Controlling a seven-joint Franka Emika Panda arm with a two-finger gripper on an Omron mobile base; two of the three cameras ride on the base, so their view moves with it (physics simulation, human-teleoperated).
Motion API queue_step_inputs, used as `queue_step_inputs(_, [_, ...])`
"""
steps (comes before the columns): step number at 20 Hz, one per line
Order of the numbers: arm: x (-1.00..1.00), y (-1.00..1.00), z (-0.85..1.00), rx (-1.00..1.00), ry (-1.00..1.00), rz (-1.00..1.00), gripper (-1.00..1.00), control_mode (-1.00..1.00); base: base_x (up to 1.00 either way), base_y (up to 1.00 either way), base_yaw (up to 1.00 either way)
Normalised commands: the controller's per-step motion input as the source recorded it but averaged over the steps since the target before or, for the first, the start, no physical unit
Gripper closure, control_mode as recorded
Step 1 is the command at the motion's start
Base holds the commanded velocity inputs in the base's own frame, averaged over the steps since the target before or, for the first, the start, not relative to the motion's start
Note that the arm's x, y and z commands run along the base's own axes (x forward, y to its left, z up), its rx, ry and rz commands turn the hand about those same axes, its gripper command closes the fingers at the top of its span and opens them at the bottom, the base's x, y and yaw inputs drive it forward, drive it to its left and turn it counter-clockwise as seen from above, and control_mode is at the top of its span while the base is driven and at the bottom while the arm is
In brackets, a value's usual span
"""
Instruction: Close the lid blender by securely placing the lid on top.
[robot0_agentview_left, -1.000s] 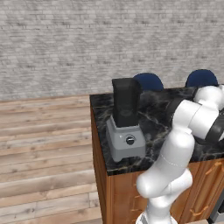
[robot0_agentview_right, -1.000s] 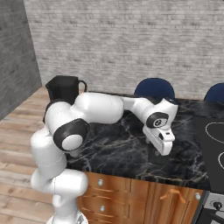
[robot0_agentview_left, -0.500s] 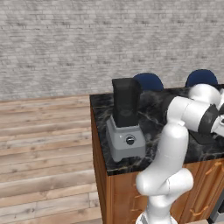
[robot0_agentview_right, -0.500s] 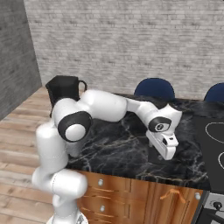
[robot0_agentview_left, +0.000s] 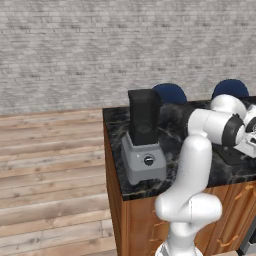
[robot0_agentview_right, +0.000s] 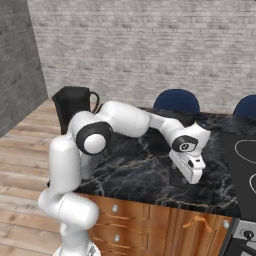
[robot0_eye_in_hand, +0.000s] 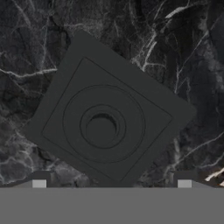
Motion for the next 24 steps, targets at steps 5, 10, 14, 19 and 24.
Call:
queue_step_inputs(5, [0.23,-0.04,-0.15,0.00,0.00,0.00,-1.00,-1.00,0.00,0.00,0.00])
queue_step_inputs(10, [0.18,-0.05,-0.14,0.00,0.00,0.00,-1.00,-1.00,0.00,0.00,0.00])
queue_step_inputs(14, [0.01,-0.05,-0.12,0.00,-0.01,0.02,-1.00,-1.00,0.00,0.00,0.00])
queue_step_inputs(19, [0.00,0.00,-0.19,0.00,0.00,0.07,-1.00,-1.00,0.00,0.00,0.00])
queue_step_inputs(24, [0.00,-0.02,-0.26,0.00,0.00,0.05,-1.00,-1.00,0.00,0.00,0.00])
